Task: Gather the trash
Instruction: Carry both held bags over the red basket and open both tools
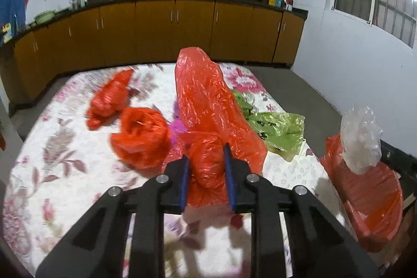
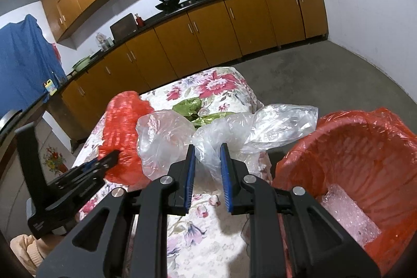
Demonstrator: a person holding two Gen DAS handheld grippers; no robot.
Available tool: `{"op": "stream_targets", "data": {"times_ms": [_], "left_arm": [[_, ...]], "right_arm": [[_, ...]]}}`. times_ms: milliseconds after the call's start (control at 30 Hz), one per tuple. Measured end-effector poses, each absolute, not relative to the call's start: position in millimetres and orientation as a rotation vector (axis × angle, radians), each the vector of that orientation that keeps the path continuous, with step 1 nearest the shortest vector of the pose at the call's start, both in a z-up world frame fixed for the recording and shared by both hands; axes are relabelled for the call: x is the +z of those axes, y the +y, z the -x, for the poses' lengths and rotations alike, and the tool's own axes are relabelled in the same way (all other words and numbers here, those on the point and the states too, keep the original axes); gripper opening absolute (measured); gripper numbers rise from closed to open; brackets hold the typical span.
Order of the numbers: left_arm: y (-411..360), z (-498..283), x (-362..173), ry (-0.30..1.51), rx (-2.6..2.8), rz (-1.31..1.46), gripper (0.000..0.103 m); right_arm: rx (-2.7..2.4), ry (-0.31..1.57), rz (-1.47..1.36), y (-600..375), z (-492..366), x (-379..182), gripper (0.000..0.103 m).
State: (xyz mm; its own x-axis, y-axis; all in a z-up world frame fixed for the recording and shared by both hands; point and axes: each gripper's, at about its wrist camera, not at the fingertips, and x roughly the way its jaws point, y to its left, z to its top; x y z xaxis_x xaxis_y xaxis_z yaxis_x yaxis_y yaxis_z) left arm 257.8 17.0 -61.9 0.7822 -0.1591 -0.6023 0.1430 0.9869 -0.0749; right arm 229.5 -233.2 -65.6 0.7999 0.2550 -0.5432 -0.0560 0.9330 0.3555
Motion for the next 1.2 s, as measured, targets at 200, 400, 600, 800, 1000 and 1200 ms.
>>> {"op": "stream_targets", "data": {"times_ms": [200, 400, 600, 800, 1000, 1200], "left_arm": [[20, -221, -38, 0.604, -0.190, 0.046, 0.024], [-4, -190, -19, 0.562, -0.279, 0.051, 0.024], [-37, -170, -11, 0.557, -0.380, 0.058, 0.024], [-66, -156, -7, 0.560, -0.468, 0.059, 0.024], [-84, -150, -6, 0.562, -0.512, 0.051, 0.024], [-102, -152, -10, 0.585, -0.554, 0.050, 0.024]], "right_arm": [[0.126, 0.589, -0.319, -242, -201, -54, 0.020], [0.027, 0.542, -0.269, -258, -165, -37, 0.020], [-0.084, 0.521, -0.280, -284, -132, -27, 0.020], [-0.150, 0.499, -0.311, -306, -110, -23, 0.020], [-0.182, 0.490, -0.342, -318, -100, -23, 0.020], [-0.203, 0.483, -0.373, -330, -96, -23, 0.020]]}}
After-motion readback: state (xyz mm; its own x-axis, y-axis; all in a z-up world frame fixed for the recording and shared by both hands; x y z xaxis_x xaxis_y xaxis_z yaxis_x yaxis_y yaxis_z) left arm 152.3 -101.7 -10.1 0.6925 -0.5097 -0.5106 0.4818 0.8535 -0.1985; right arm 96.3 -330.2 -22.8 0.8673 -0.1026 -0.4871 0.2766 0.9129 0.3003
